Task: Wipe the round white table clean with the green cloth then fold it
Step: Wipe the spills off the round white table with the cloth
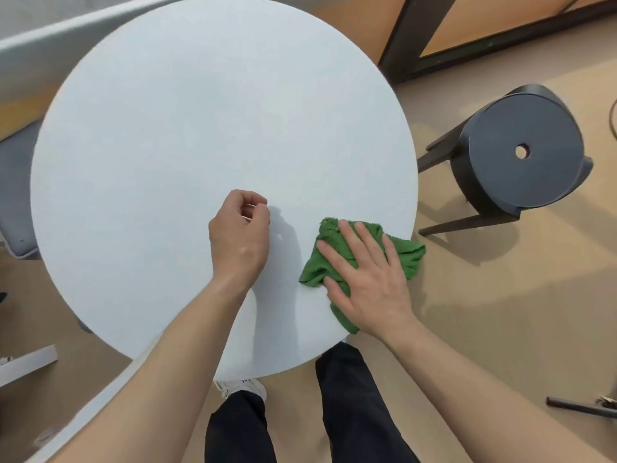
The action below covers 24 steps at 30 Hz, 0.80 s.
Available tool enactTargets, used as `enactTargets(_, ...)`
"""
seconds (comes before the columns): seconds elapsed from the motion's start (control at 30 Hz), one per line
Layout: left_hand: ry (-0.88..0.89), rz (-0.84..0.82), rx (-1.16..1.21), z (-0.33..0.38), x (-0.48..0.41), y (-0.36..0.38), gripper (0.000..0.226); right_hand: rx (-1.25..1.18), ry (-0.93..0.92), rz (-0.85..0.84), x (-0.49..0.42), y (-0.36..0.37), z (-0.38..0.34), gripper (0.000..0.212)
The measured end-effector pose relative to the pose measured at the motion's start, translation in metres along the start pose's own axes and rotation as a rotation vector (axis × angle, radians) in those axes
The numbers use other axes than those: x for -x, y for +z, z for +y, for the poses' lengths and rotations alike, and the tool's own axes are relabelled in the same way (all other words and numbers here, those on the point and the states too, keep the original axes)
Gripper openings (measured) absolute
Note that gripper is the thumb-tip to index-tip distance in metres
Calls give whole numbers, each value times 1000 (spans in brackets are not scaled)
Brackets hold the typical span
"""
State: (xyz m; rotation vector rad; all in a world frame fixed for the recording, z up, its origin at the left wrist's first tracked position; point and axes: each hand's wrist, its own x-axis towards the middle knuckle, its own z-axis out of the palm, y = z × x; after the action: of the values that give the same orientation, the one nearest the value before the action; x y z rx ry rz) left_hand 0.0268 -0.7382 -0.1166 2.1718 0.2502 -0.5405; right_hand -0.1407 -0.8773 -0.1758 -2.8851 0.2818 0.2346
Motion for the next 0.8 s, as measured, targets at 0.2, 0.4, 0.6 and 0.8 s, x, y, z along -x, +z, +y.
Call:
enactTargets(0.2, 22, -28, 26, 28, -7, 38, 15, -39, 161, 58, -130, -41, 76, 55)
enactTargets(0.4, 28, 89, 76, 47, -32, 22, 14, -31, 217, 82, -272, -67, 51, 56)
enactTargets(0.6, -22, 233, 74, 24, -61, -44, 15, -20, 85, 38, -354, -58, -61, 57)
enactTargets(0.8, -14, 385, 57, -8, -96, -118, 18, -14, -109, -37, -386, -36, -178, 57)
